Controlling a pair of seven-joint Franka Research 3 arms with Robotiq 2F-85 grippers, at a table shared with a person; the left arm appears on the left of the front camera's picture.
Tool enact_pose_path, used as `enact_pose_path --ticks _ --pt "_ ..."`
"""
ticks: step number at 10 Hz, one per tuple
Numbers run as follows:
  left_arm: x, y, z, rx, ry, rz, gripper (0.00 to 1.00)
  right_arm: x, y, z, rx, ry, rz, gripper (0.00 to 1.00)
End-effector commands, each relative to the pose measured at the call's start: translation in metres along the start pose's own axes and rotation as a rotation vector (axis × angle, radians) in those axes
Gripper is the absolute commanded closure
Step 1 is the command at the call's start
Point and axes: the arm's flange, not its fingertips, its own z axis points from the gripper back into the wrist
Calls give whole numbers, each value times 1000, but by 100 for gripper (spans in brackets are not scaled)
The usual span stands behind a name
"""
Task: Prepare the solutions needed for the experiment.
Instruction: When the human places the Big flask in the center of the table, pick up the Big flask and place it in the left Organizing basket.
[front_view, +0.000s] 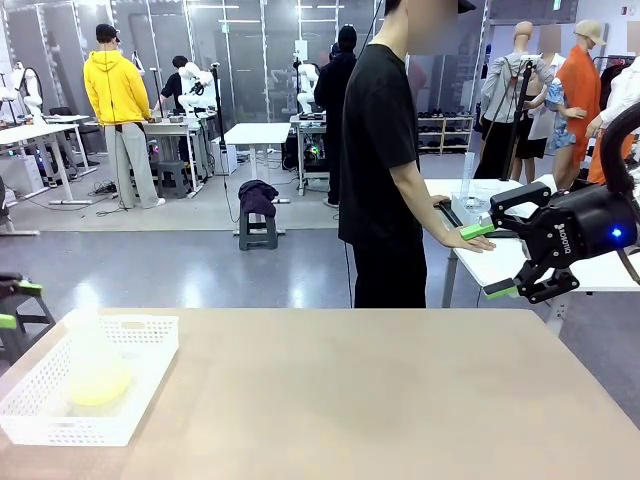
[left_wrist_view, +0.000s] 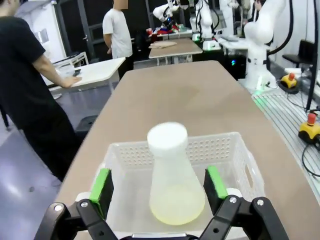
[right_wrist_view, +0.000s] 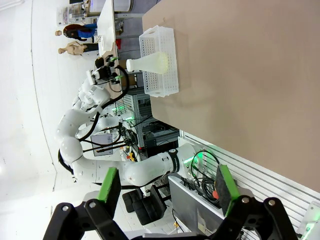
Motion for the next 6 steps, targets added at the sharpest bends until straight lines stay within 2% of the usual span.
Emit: enact_pose_path --ticks 1,3,4,6 --pt "62 -21 -21 -5 102 -102 7 -1 1 0 13 -1 6 4" --pt "106 -23 -47 -108 196 -190 7 -1 1 0 13 -1 6 4" --pt "130 -28 -65 -161 201 -277 7 -1 1 0 13 -1 6 4" --pt "157 -37 -92 -213 147 -446 7 -1 1 0 13 -1 6 4"
